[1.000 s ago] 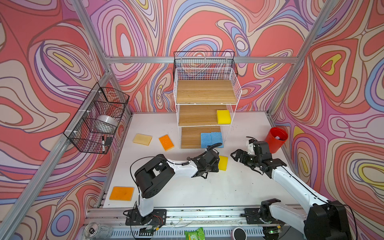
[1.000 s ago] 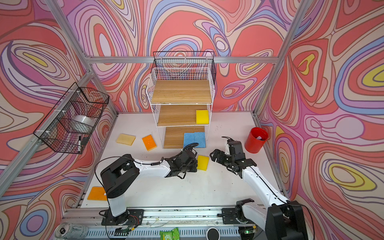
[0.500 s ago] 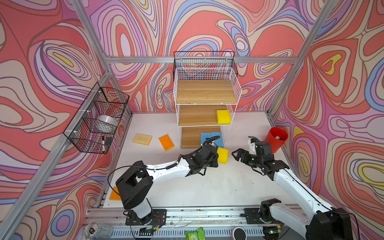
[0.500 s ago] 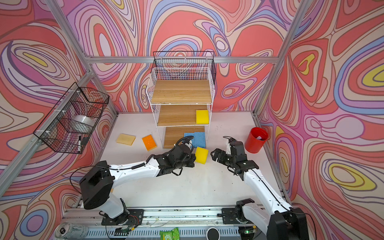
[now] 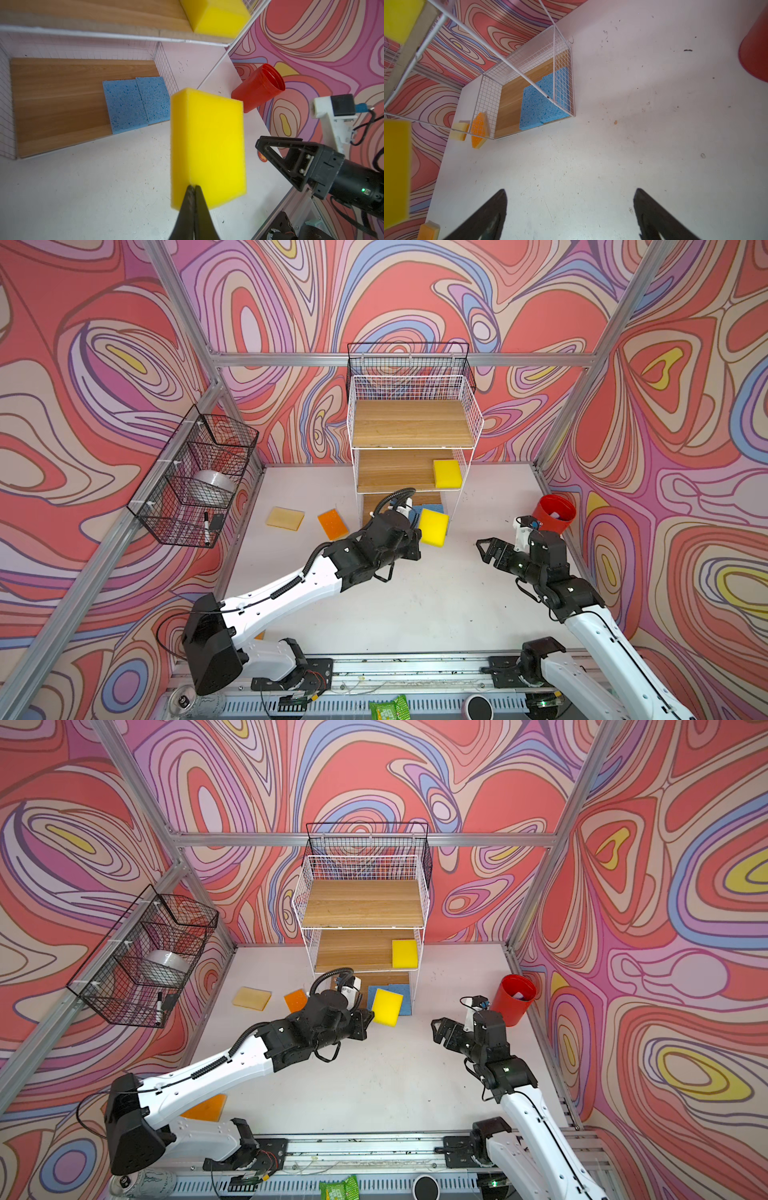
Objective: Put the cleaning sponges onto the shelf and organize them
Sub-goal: 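Lift the yellow sponge and carry it to the middle shelf with the left gripper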
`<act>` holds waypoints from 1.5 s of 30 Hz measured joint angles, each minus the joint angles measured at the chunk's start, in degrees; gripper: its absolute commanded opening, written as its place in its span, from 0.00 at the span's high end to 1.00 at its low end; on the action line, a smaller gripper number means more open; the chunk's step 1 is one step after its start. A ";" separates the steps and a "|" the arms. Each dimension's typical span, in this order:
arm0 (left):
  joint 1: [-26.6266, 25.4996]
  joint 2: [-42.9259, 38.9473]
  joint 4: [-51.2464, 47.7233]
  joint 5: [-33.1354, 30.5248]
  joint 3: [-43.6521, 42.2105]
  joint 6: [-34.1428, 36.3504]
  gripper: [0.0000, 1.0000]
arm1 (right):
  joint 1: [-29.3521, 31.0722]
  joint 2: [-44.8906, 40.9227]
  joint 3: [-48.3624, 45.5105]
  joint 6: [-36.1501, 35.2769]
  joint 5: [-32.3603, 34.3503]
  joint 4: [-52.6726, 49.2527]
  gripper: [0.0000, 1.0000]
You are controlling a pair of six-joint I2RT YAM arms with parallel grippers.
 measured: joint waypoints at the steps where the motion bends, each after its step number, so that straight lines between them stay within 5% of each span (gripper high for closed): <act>1: 0.17 -0.52 -0.63 -0.24 0.83 0.33 0.94 | 0.00 0.04 0.00 0.00 0.20 -0.13 0.02; 11: 2.49 -3.28 -2.67 -2.56 4.55 1.64 0.95 | -0.04 2.80 3.34 -0.48 0.72 0.02 0.02; 26: 9.57 5.84 -3.04 -0.72 13.31 2.08 0.95 | -0.04 4.55 3.80 -0.79 0.02 2.89 0.02; 45: 11.50 12.31 1.70 1.01 16.96 2.01 0.96 | -0.04 4.72 3.67 -0.79 -1.49 4.55 0.02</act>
